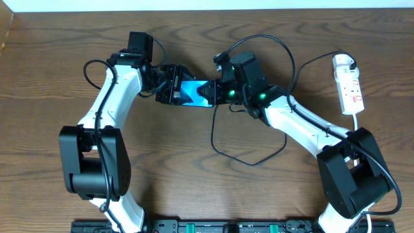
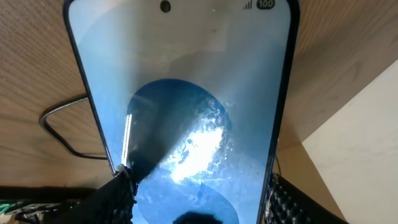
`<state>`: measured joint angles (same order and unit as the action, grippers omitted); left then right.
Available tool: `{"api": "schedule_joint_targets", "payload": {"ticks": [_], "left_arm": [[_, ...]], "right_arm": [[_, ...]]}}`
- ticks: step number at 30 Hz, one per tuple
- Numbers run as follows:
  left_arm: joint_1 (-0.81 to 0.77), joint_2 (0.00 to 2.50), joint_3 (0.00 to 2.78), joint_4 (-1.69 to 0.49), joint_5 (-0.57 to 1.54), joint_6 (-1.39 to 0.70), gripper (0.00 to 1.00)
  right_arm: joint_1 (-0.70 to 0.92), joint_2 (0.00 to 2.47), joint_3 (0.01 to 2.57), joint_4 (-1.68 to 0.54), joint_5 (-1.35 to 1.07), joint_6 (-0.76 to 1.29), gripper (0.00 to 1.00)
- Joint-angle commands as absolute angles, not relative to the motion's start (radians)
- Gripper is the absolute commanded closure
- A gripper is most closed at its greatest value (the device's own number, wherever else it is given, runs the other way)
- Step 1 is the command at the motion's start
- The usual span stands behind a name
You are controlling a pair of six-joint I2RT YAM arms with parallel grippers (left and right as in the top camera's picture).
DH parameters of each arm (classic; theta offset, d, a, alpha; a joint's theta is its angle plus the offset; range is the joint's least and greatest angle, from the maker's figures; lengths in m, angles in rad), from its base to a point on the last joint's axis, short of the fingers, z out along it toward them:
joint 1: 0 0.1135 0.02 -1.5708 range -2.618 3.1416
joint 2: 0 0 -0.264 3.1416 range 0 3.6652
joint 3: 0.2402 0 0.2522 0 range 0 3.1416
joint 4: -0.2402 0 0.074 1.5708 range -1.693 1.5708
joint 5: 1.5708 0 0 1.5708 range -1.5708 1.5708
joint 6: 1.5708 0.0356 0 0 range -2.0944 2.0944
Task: Plug charger to phone and switch on socket
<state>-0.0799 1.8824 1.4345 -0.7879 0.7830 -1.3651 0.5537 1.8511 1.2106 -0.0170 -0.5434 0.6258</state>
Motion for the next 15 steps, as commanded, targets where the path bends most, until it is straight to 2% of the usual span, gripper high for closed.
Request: {"api": "schedule_joint_targets", "payload": {"ticks": [1, 6, 15], "left_arm": [[-0.084, 1.874, 1.440, -0.802, 0.803, -1.366, 0.36], [-0.084, 1.874, 1.440, -0.800, 0.798, -1.330, 0.35], [-0.084, 1.874, 1.440, -0.683, 0.799, -1.118, 0.35]], "right_arm": [[0.526, 1.853, 1.229, 0.020, -0.556, 0.677, 0.99], [0.456, 1.853, 1.229, 0.020, -0.556, 0.786, 0.99], [0.331, 1.853, 1.229, 0.091, -0.606, 1.072, 0.99]]}}
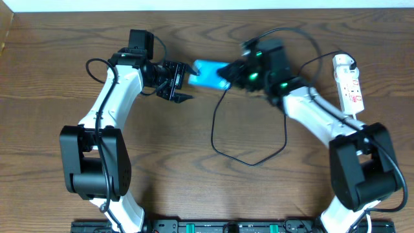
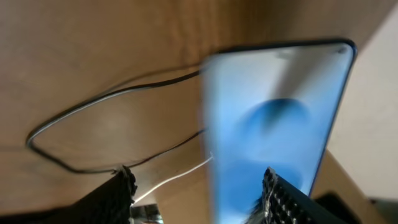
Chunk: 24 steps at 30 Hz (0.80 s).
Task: Plug charger to phone and switch on socket
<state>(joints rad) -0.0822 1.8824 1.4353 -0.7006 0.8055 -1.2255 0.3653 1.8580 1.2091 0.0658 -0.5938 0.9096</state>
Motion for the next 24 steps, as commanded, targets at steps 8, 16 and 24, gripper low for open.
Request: {"api": "schedule_joint_targets", "payload": {"ticks": [8, 16, 24], "left_arm": [[-0.084, 1.874, 1.440, -0.536, 0.830, -1.109, 0.34], [-0.084, 1.874, 1.440, -0.422, 0.830, -1.251, 0.35], [-0.097, 1.874, 1.440, -0.319, 0.829, -1.388, 0.38]], "right_arm": [[0.323, 1.853, 1.229, 0.175, -0.578, 1.483, 0.99], [0.376, 1.853, 1.229, 0.250, -0.548, 1.749, 0.99], [0.430, 1.853, 1.229, 0.321, -0.525, 1.806, 0.99]]}}
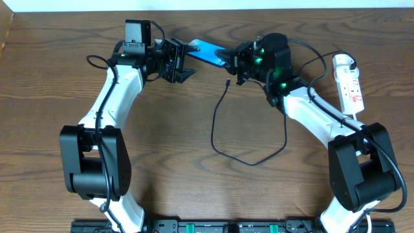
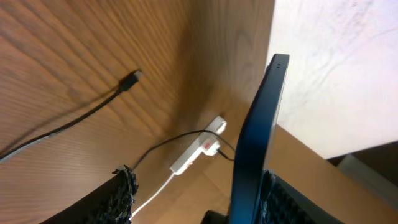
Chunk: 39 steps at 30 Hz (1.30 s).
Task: Plug charger to phone and switch on socket
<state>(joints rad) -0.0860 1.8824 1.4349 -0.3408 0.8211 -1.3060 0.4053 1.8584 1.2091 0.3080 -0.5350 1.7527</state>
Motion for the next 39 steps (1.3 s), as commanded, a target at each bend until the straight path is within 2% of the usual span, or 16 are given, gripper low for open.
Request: {"api": "schedule_joint_targets", "payload": {"ticks": [1, 8, 11, 16, 18, 25, 28, 33, 37, 39], "left_arm": [[-0.098, 1.874, 1.440, -0.302, 0.829, -1.399, 0.39], [-0.097, 1.874, 1.440, -0.236, 0.824, -1.485, 0.50], [-0.097, 1.874, 1.440, -0.237, 0.813, -1.487, 0.59], [-0.097, 1.874, 1.440, -0.237, 0.797, -1.499, 0.85], [-0.097, 1.874, 1.440, -0.236, 0.781, -1.515, 0.93], [-0.097, 1.874, 1.440, -0.230, 0.743, -1.532, 0.93], [-0.097, 1.874, 1.440, -0.218, 0.735, -1.527, 0.93], [-0.095, 1.874, 1.440, -0.200, 0.731, -1.460, 0.93], [-0.084, 1.874, 1.440, -0.175, 0.743, -1.355, 0.93], [-0.074, 1.874, 1.440, -0.170, 0.757, -1.298, 0.93]], "right_arm": [[0.435, 1.853, 1.229, 0.321, -0.521, 1.806, 0.99], [0.448, 1.853, 1.229, 0.322, -0.523, 1.806, 0.99], [0.448, 1.853, 1.229, 0.323, -0.527, 1.806, 0.99], [0.449, 1.853, 1.229, 0.324, -0.528, 1.811, 0.99], [0.453, 1.853, 1.229, 0.326, -0.530, 1.814, 0.99], [0.461, 1.853, 1.229, 0.326, -0.530, 1.821, 0.99], [0.461, 1.853, 1.229, 0.326, -0.530, 1.821, 0.79], [0.461, 1.853, 1.229, 0.318, -0.530, 1.816, 0.61], [0.456, 1.853, 1.229, 0.295, -0.525, 1.778, 0.58], [0.448, 1.853, 1.229, 0.295, -0.525, 1.708, 0.51]]}}
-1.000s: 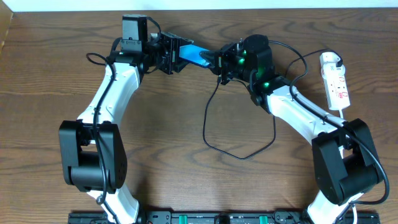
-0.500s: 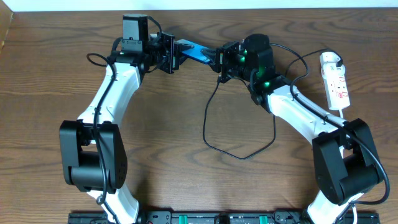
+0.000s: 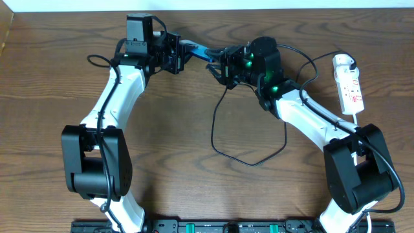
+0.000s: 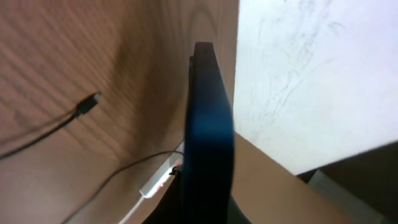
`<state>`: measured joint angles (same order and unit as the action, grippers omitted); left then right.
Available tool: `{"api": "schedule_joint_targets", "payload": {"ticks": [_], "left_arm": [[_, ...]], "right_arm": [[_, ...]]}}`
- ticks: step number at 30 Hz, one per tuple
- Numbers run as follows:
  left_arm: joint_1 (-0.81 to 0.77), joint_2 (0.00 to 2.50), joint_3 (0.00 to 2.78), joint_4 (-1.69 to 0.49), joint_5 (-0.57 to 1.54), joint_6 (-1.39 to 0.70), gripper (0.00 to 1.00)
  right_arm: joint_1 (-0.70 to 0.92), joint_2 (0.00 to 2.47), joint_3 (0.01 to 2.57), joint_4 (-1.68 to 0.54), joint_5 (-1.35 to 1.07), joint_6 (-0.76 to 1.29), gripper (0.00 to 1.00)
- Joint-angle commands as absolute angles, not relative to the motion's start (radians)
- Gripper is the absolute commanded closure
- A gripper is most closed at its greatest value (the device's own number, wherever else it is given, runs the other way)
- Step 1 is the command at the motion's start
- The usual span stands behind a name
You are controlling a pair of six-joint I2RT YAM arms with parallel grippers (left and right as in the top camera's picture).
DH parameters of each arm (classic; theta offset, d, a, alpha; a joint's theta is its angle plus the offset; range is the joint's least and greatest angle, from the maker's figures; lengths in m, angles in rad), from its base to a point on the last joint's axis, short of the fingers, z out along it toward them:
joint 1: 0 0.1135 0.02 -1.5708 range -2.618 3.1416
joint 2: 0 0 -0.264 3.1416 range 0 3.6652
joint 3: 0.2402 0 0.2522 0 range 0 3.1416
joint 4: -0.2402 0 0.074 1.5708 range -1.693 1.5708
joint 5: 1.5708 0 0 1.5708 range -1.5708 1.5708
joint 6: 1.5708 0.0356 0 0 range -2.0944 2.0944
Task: Plug charger to phone and switch on socket
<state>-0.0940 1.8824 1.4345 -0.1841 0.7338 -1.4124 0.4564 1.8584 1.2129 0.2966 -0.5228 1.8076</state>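
The phone (image 3: 196, 48) is up off the table at the back, turned edge-on, and spans the gap between my two grippers. My left gripper (image 3: 179, 55) is shut on its left end. In the left wrist view the phone (image 4: 208, 124) fills the middle as a dark blue edge and hides the fingers. My right gripper (image 3: 221, 63) is shut on the phone's right end. The black charger cable (image 3: 213, 139) lies in a loop on the table, its loose plug tip (image 4: 93, 99) on the wood. The white socket strip (image 3: 349, 83) lies at the far right.
The wooden table's back edge (image 3: 291, 11) runs just behind both grippers, with a white wall beyond it. The cable loop reaches mid-table, then runs up under my right arm towards the socket strip (image 4: 155, 183).
My left gripper was open with the phone near one finger. It is now shut on the phone, which sits centred and edge-on. Both grippers have shifted slightly towards the back edge.
At first my left gripper held the lit phone flat, with the right gripper at its other end. Then the left was open and apart while the right held the phone. Later the phone stood edge-on between the open left fingers, and now both grippers grip it.
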Motion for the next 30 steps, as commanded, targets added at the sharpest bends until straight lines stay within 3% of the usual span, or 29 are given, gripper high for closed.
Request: {"api": "schedule_joint_targets", "payload": {"ticks": [1, 6, 8, 10, 12, 22, 25, 27, 30], "left_arm": [[-0.067, 1.874, 1.440, -0.169, 0.765, -1.272, 0.93], [-0.005, 1.874, 1.440, -0.169, 0.863, -1.140, 0.93], [0.022, 1.874, 1.440, -0.169, 0.922, -1.101, 0.93], [0.047, 1.874, 1.440, -0.169, 0.994, -1.048, 0.93], [0.064, 1.874, 1.440, -0.170, 1.082, -0.977, 0.93], [0.010, 1.875, 1.422, -0.178, 1.391, -0.682, 0.93], [-0.020, 1.875, 1.411, -0.183, 1.398, -0.645, 0.93], [-0.044, 1.875, 1.401, -0.208, 1.377, -0.611, 0.93], [-0.073, 1.876, 1.394, -0.330, 1.262, -0.571, 0.93]], "right_arm": [[0.441, 1.853, 1.229, 0.295, -0.525, 1.647, 0.46], [0.382, 1.853, 1.229, 0.294, -0.538, 1.221, 0.35], [0.358, 1.853, 1.229, 0.279, -0.573, 1.065, 0.22], [0.337, 1.853, 1.229, 0.245, -0.595, 0.992, 0.13], [0.321, 1.853, 1.229, 0.221, -0.604, 0.952, 0.11], [0.348, 1.853, 1.229, 0.146, -0.588, 0.786, 0.39], [0.348, 1.853, 1.229, 0.083, -0.552, 0.731, 0.48], [0.345, 1.853, 1.229, 0.046, -0.548, 0.665, 0.60], [0.340, 1.853, 1.229, 0.017, -0.549, 0.591, 0.65]]}}
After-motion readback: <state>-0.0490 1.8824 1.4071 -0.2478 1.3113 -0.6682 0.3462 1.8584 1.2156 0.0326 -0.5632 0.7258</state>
